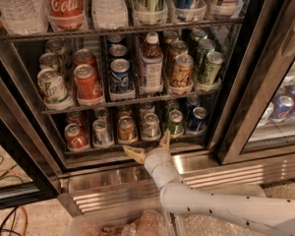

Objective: Pick 7up can from bottom shelf of fridge

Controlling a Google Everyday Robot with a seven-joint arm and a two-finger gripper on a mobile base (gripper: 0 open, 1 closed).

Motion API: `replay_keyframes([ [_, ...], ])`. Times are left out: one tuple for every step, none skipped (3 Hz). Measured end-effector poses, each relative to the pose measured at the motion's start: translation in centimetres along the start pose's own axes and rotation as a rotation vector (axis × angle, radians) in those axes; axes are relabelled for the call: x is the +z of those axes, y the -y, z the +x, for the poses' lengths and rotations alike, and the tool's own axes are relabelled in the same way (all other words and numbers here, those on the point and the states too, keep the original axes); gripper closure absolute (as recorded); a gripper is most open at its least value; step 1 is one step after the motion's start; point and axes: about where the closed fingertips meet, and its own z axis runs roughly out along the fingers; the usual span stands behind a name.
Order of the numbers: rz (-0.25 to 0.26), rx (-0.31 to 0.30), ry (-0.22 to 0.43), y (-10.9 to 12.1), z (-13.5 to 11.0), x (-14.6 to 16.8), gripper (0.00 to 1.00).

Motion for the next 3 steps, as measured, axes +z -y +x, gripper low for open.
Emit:
replay_keyframes([
  [0.013, -0.015, 0.007, 0.05, 0.05, 0.03, 0.14],
  [0.022, -0.023, 0.011, 0.06, 0.2, 0.08, 0.3],
  [0.033, -0.026, 0.009, 0.17, 0.45, 0.16, 0.29],
])
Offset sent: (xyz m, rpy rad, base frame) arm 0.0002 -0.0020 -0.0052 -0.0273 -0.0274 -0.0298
